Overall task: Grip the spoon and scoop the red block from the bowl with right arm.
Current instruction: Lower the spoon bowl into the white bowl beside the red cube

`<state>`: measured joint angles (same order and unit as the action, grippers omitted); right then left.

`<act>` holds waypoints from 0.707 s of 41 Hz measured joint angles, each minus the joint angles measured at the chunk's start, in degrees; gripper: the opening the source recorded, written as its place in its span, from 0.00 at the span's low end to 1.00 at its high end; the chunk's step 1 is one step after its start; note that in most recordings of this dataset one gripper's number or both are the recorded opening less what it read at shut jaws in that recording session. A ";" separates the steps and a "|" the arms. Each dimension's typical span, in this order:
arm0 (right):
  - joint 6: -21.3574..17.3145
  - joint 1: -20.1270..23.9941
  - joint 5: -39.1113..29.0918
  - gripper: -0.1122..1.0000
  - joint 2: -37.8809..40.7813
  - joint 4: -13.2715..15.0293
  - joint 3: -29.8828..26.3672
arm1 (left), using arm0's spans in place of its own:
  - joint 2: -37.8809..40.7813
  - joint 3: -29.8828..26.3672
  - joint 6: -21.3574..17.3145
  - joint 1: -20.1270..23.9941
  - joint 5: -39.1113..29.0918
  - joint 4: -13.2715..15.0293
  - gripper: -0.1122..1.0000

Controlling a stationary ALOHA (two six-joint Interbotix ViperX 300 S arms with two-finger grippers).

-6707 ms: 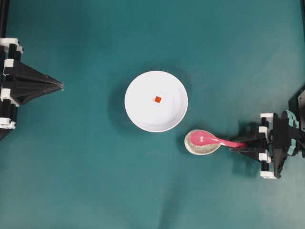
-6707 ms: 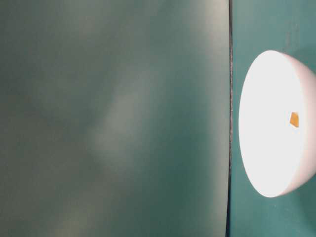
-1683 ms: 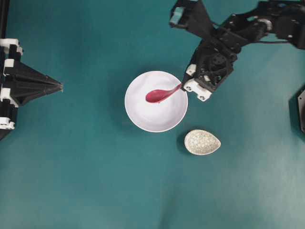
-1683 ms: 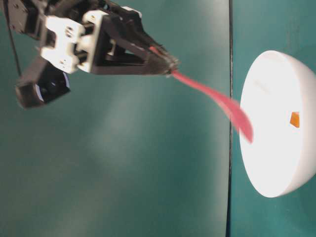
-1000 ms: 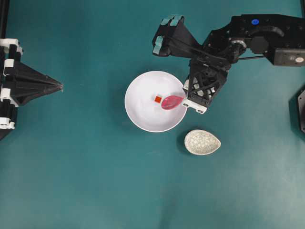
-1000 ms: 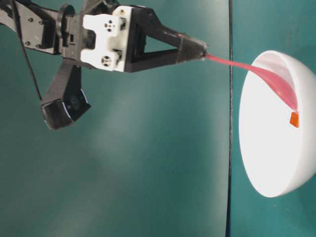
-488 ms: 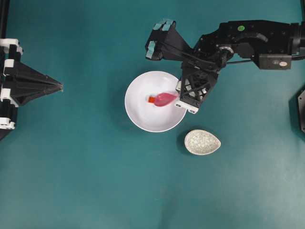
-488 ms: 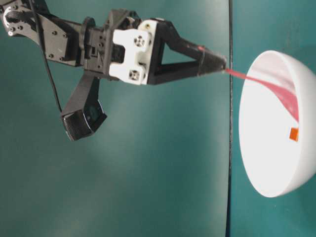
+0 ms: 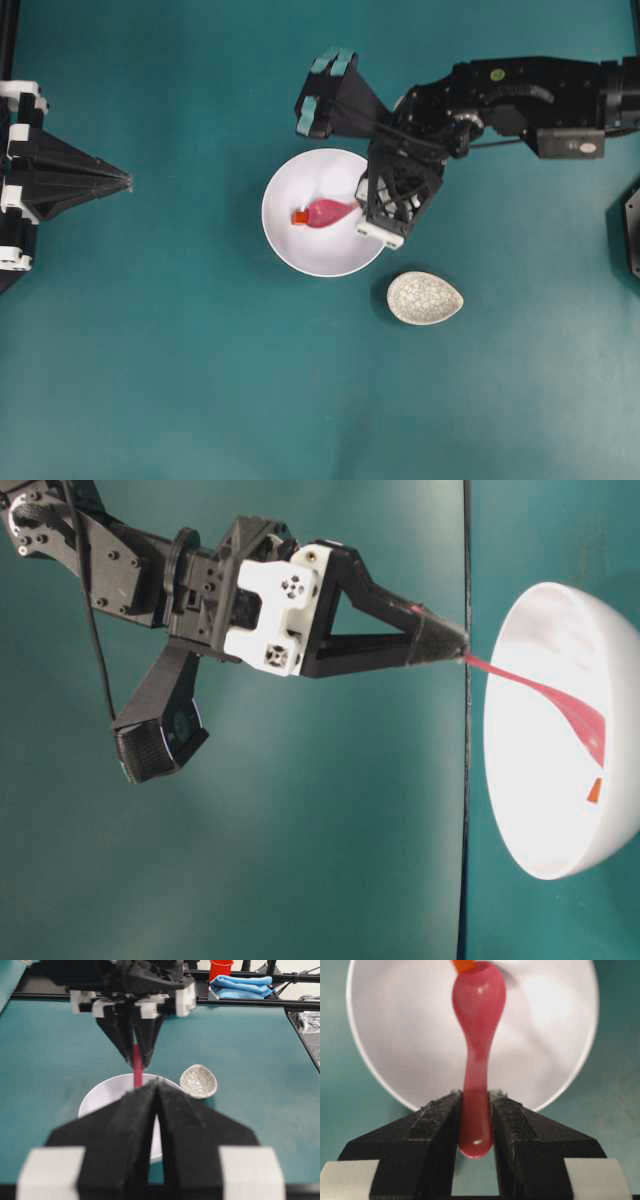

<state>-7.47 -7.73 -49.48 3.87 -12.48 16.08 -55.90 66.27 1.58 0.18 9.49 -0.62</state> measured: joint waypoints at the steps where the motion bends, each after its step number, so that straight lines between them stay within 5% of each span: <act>1: -0.09 0.18 0.00 0.33 0.00 -0.09 0.00 | 0.00 0.09 0.00 0.00 0.09 0.09 0.11; 29: -0.26 0.26 5.54 0.33 0.00 1.76 0.00 | 0.00 0.00 0.00 0.00 0.00 0.00 0.11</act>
<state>-7.73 -7.47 -43.95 3.87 -10.72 16.08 -55.90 66.27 1.58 0.18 9.49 -0.62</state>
